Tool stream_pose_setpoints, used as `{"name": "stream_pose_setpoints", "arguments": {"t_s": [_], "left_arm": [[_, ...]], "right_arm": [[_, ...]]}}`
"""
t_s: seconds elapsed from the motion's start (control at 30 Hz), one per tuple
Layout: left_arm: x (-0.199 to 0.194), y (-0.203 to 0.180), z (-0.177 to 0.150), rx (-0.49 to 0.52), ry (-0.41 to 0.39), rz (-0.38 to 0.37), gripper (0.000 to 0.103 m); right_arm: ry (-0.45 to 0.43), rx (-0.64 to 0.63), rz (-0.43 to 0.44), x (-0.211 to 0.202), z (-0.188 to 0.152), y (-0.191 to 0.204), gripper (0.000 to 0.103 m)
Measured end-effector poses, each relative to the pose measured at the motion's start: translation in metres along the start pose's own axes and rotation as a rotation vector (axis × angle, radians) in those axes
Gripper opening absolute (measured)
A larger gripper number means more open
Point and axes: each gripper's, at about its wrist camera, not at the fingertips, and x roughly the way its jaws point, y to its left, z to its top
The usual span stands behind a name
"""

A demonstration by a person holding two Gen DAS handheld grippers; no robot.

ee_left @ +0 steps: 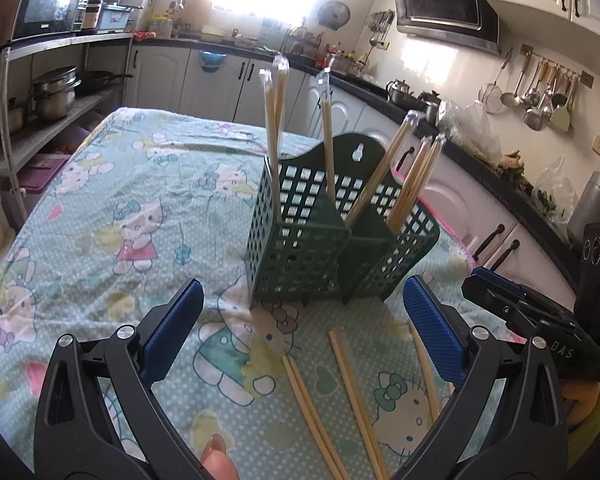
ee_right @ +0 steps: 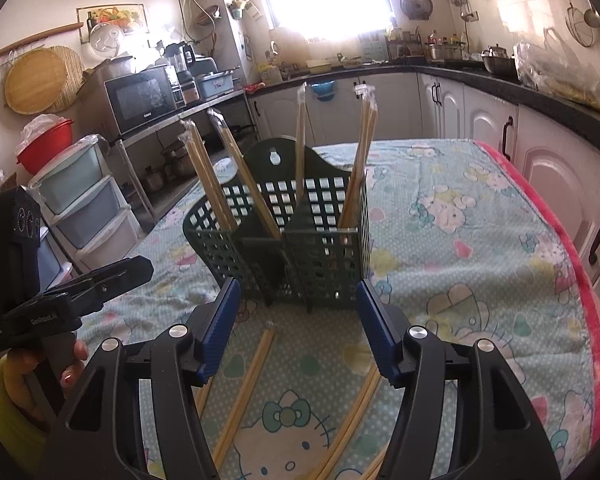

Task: Organize utensils
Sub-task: 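Lower both tools onto chopsticks beside the caddy and close them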

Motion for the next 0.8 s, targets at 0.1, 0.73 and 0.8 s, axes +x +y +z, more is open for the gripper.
{"name": "stream_pose_setpoints", "arguments": {"t_s": [0.1,0.73,0.8], "left_arm": [[0.005,-0.001,-0.006,0.005,0.021,0.008,0.092],[0.049,-0.007,-0.038,0.006,0.19,0.077,0.092],[0.053,-0.007,-0.04,0.004,0.208,0.083,0.092]], "right_arm": [[0.017,0.004,0.004,0.003,-0.007,-0.002,0.058],[0.121,0.058,-0.005,0.023,-0.035,-0.032,0.059],[0.136,0.069,-0.01,0.026,-0.037,-0.037,0.059]]}}
